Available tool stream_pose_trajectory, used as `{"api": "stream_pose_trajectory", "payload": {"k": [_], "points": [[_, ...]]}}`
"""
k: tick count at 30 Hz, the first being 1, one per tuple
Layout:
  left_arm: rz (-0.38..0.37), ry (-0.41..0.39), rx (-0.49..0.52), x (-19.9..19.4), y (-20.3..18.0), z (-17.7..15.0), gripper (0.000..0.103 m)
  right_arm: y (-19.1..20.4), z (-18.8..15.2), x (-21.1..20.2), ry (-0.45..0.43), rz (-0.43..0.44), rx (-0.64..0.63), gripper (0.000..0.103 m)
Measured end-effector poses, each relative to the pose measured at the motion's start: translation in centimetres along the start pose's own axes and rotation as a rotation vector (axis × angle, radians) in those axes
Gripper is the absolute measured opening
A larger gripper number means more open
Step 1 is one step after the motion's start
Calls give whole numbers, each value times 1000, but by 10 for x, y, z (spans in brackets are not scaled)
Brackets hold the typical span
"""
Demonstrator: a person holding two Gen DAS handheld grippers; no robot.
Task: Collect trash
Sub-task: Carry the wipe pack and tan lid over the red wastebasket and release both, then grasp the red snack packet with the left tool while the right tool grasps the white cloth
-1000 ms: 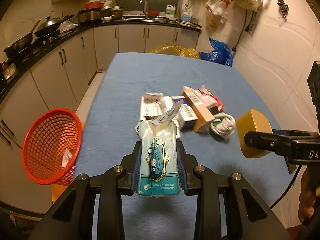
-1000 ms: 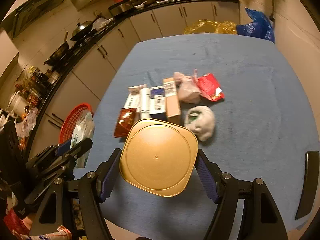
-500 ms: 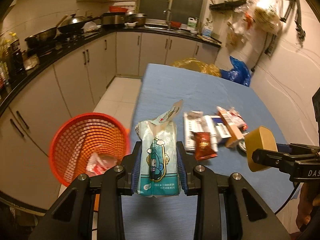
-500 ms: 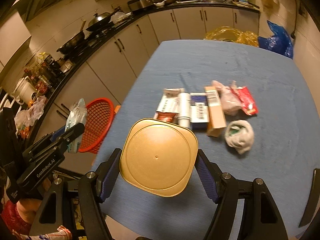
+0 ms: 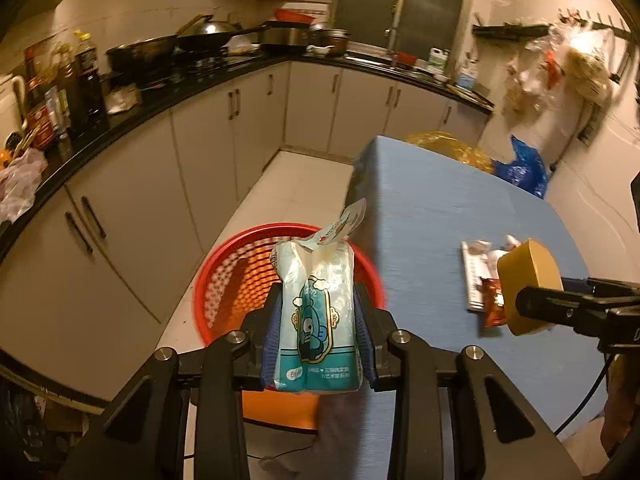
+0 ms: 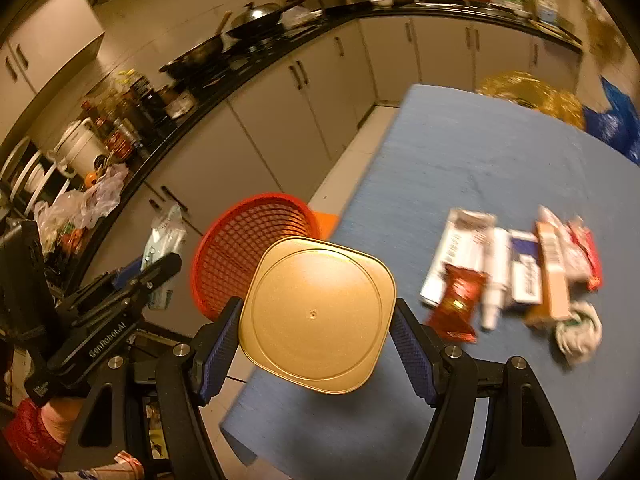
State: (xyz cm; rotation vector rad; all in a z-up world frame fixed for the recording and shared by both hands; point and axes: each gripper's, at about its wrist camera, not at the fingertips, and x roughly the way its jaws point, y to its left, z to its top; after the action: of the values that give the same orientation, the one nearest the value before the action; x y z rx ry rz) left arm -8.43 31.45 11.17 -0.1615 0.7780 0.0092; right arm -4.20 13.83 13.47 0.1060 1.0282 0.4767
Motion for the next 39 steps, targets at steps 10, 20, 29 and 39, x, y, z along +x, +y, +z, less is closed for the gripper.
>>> {"api": "stream_pose_trajectory", "payload": {"k": [10, 20, 29, 39], "points": [[8, 57, -48, 31, 39, 2, 34, 36, 40, 56, 62, 43, -36, 77], [-6, 103, -81, 61, 50, 1, 38, 39, 62, 99, 126, 37, -41, 78], [-11, 88, -112, 59, 54, 3, 63, 42, 70, 98, 110, 51, -25, 82], [2, 47, -120, 31, 44, 1, 66, 24, 43, 46, 35, 43, 22, 82]]}}
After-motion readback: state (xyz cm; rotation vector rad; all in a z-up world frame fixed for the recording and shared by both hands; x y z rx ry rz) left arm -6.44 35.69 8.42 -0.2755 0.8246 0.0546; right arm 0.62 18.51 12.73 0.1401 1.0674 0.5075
